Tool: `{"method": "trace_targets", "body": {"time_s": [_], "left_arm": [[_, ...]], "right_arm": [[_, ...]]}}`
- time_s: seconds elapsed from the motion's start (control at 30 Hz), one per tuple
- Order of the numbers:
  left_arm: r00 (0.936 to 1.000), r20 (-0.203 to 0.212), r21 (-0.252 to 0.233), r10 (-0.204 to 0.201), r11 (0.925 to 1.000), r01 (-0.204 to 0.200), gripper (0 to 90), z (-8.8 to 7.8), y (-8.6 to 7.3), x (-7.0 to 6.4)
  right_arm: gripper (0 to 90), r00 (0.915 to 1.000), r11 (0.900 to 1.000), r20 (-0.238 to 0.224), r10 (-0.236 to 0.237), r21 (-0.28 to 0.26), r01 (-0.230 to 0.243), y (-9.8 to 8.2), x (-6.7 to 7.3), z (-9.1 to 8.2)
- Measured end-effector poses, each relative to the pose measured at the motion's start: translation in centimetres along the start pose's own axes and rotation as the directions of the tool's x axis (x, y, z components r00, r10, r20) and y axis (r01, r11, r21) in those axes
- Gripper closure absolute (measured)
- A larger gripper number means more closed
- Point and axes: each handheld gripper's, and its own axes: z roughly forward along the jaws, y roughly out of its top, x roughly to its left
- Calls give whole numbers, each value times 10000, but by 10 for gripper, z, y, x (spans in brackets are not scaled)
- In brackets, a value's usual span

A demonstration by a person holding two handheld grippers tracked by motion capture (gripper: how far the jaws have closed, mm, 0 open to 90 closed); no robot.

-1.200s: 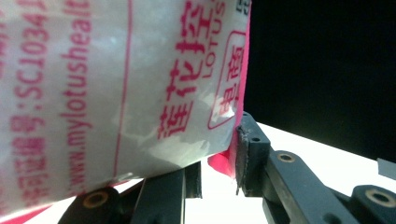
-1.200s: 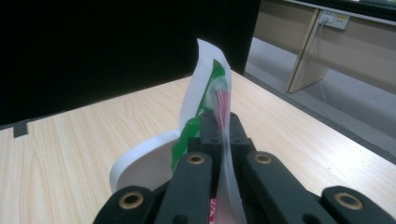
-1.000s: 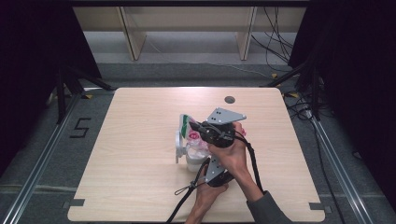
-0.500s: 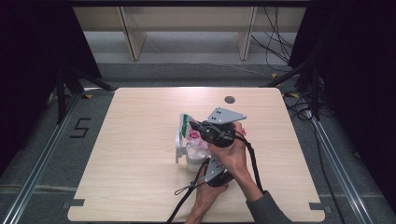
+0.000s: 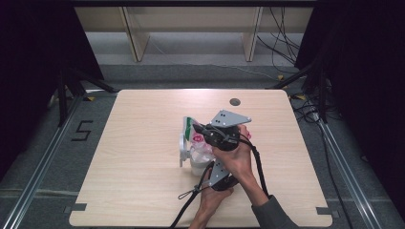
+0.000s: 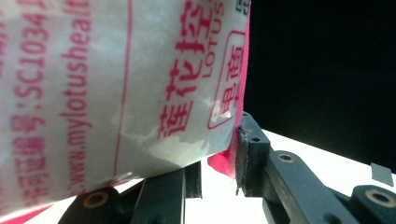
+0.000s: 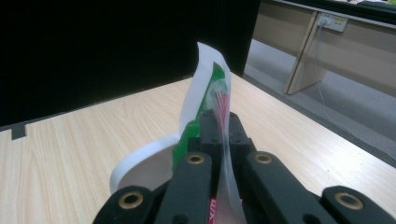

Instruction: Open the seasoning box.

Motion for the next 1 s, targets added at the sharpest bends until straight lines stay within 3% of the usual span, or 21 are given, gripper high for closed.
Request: {"method": "trace_targets", "body": {"time_s": [0.03, 0.13, 0.17, 0.2, 0.23, 0.37, 0.47, 0.53, 0.6, 1.0], "left_arm": [[10000, -3, 48, 11, 10000, -11, 744, 0, 0, 0], [10000, 1, -11, -42, 10000, 42, 744, 0, 0, 0], [10000, 3, -60, -58, 10000, 58, 744, 0, 0, 1], [10000, -11, -45, -79, 10000, 78, 744, 0, 0, 1], [10000, 26, -52, -70, 10000, 70, 744, 0, 0, 1], [10000, -1, -81, -43, 10000, 43, 744, 0, 0, 1], [9999, 23, -78, -130, 9999, 130, 744, 0, -1, 1], [9999, 21, -114, -101, 9999, 102, 745, 0, -1, 1], [10000, -16, -78, -45, 10000, 45, 744, 0, 0, 1], [10000, -12, -131, -62, 9999, 62, 744, 0, 0, 1]], "right_arm": [[900, 9999, 9998, 121, -42, -178, 44, 0, 0, 1], [900, 9997, 9997, -5, 261, 24, -261, -1, 1, 0], [900, 9999, 9996, 89, -147, -241, 149, 0, 0, 2], [900, 9999, 9998, 149, 49, -210, -46, 0, 1, 1], [900, 9999, 9998, 45, -148, -159, 149, 0, 0, 2], [900, 9999, 9998, 117, 46, -193, -44, 0, 1, 1], [900, 9995, 9996, 158, -280, -65, 281, 0, 1, 2], [900, 9995, 9995, 96, -305, -107, 306, 0, 1, 4], [900, 10000, 10000, -12, -47, 17, 47, 1, 3, 2], [900, 9997, 9997, 96, -243, -66, 244, 0, 2, 2]]}}
